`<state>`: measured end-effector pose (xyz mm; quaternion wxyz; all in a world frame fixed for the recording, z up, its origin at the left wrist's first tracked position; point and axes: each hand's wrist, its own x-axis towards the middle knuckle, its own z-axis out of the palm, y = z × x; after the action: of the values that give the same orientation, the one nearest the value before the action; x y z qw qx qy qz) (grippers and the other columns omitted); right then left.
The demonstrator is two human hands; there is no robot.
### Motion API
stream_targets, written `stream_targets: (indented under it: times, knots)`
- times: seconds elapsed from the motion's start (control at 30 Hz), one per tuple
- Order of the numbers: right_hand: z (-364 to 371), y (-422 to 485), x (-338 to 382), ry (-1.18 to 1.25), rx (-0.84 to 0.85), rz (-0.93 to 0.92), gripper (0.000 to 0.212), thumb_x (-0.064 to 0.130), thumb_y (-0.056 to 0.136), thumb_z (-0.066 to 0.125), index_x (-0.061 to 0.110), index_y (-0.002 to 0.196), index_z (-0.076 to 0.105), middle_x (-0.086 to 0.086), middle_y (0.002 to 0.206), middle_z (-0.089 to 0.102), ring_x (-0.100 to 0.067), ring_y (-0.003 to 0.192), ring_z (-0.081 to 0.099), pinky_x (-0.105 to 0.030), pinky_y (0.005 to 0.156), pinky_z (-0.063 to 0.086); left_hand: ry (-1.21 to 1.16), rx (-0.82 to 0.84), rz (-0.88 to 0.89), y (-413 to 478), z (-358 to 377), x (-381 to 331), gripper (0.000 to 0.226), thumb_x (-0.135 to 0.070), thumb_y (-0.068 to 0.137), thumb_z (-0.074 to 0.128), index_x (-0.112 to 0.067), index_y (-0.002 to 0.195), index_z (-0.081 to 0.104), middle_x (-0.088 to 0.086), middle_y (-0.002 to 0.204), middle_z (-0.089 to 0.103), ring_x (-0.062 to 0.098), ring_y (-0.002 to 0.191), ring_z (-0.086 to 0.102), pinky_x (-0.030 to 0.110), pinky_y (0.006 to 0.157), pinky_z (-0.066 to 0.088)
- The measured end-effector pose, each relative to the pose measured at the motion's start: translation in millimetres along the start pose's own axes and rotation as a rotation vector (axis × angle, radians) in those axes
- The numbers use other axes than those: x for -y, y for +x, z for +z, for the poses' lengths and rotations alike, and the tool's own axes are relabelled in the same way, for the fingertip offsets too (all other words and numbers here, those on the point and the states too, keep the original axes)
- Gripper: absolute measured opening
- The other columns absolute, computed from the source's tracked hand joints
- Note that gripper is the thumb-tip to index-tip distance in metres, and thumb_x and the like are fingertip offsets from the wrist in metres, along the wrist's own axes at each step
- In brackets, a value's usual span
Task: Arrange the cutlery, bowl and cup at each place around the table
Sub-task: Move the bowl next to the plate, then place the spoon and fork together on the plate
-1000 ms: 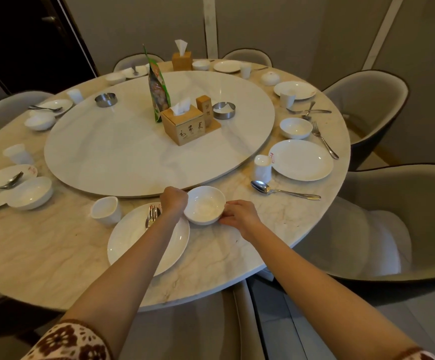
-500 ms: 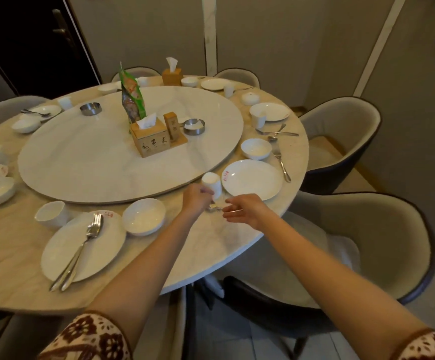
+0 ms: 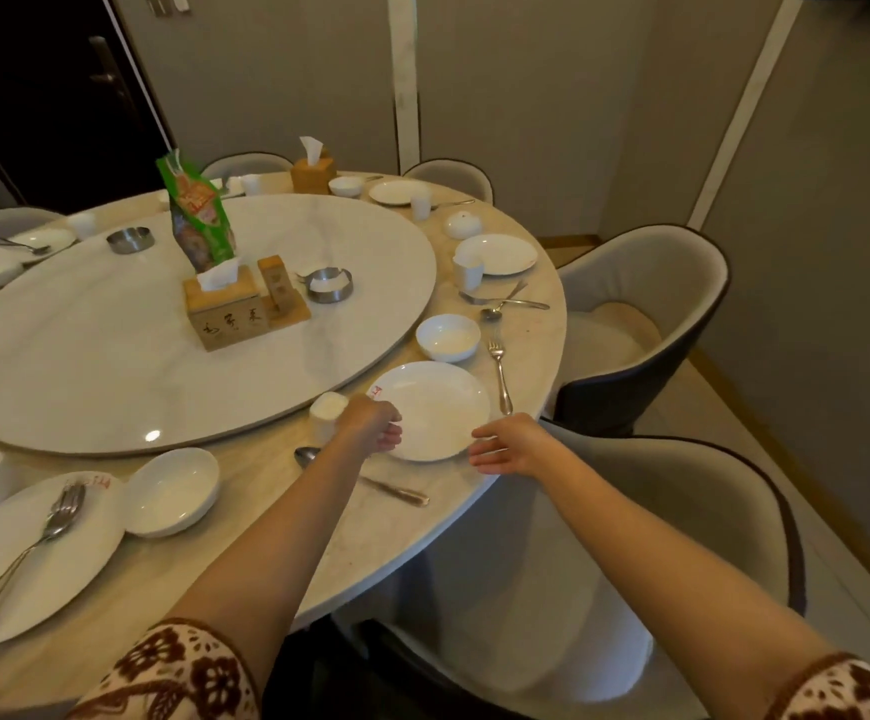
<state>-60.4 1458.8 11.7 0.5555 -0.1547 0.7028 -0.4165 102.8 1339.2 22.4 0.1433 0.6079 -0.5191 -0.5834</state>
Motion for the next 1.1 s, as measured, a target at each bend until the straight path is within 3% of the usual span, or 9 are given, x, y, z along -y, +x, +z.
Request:
stream_targets:
  times: [0.07, 0.2, 0.33, 0.5, 0.7, 0.87, 0.93, 1.03, 1.1]
  knots:
    - [-14, 13, 19, -0.183, -0.08, -0.041, 0.033, 0.005, 0.095, 0.053, -0.009, 0.125, 0.053, -0.025, 0.091, 0.065, -0.033, 0.078, 0.067, -0.038, 0.069, 0.057, 0.079, -0.052, 0.067, 12, 16, -26, 0.032, -0.005, 0.09, 0.058, 0.008, 0.119, 0.054, 0.014, 0.073, 0.06, 0.021, 0.059, 0.058, 0.029, 0.056, 0.049]
    - [-43, 52, 58, -0.53, -0.265, -0.21, 0.023, 0.003, 0.089, 0.056, -0.006, 0.108, 0.065, -0.026, 0.102, 0.069, -0.033, 0.084, 0.068, -0.039, 0.08, 0.057, 0.244, -0.093, 0.302, 33, 45, -55, 0.014, -0.003, 0.083, 0.054, 0.003, 0.088, 0.066, 0.018, 0.079, 0.063, 0.03, 0.069, 0.059, 0.031, 0.061, 0.046]
    - [-54, 90, 66, -0.64, -0.385, -0.276, 0.016, 0.009, 0.09, 0.053, 0.001, 0.099, 0.062, -0.017, 0.104, 0.064, -0.031, 0.088, 0.063, -0.041, 0.077, 0.056, 0.425, -0.21, 0.439, 47, 56, -41, 0.023, -0.004, 0.082, 0.052, -0.009, 0.097, 0.07, 0.012, 0.101, 0.067, 0.028, 0.094, 0.063, 0.031, 0.075, 0.049]
    - [-57, 128, 61, -0.738, -0.388, -0.316, 0.022, 0.014, 0.094, 0.049, 0.008, 0.114, 0.057, -0.014, 0.116, 0.06, -0.03, 0.097, 0.06, -0.037, 0.078, 0.047, 0.456, -0.454, 0.513, 46, 53, -6, 0.023, -0.008, 0.087, 0.053, -0.015, 0.103, 0.068, 0.005, 0.098, 0.066, 0.022, 0.092, 0.061, 0.033, 0.083, 0.05]
    - [-53, 154, 72, -0.786, -0.36, -0.363, 0.026, 0.009, 0.098, 0.046, 0.008, 0.12, 0.059, -0.014, 0.12, 0.063, -0.031, 0.108, 0.062, -0.037, 0.083, 0.049, 0.439, -0.716, 0.355, 9, 61, 28, 0.035, -0.001, 0.087, 0.056, -0.01, 0.121, 0.058, 0.008, 0.121, 0.055, 0.022, 0.11, 0.054, 0.027, 0.091, 0.045]
    - [-65, 156, 79, -0.767, -0.269, -0.319, 0.028, 0.007, 0.094, 0.052, 0.003, 0.121, 0.059, -0.017, 0.123, 0.061, -0.034, 0.112, 0.059, -0.037, 0.085, 0.048, 0.376, -0.915, 0.042, -15, 71, 48, 0.039, -0.007, 0.089, 0.057, -0.008, 0.126, 0.043, 0.009, 0.122, 0.049, 0.018, 0.095, 0.053, 0.025, 0.074, 0.042]
    - [-69, 157, 83, -0.713, -0.245, -0.299, 0.031, 0.006, 0.093, 0.053, 0.002, 0.124, 0.056, -0.019, 0.125, 0.059, -0.036, 0.114, 0.058, -0.04, 0.088, 0.048, 0.331, -0.945, -0.051, -13, 69, 54, 0.05, -0.007, 0.087, 0.061, -0.005, 0.132, 0.039, 0.013, 0.125, 0.05, 0.022, 0.104, 0.056, 0.026, 0.076, 0.045]
    - [-74, 160, 85, -0.635, -0.194, -0.264, 0.035, 0.005, 0.088, 0.056, 0.004, 0.123, 0.056, -0.02, 0.122, 0.06, -0.039, 0.109, 0.06, -0.042, 0.088, 0.053, 0.239, -0.929, -0.186, -9, 63, 52, 0.03, -0.011, 0.085, 0.064, -0.003, 0.112, 0.054, 0.016, 0.115, 0.059, 0.028, 0.101, 0.061, 0.03, 0.079, 0.052]
    - [-75, 162, 87, -0.537, -0.152, -0.194, 0.033, 0.001, 0.085, 0.059, 0.004, 0.117, 0.059, -0.02, 0.112, 0.062, -0.039, 0.093, 0.066, -0.047, 0.077, 0.059, 0.152, -0.928, -0.231, -7, 58, 48, 0.026, -0.007, 0.085, 0.062, 0.0, 0.109, 0.057, 0.018, 0.11, 0.062, 0.03, 0.1, 0.062, 0.03, 0.073, 0.05]
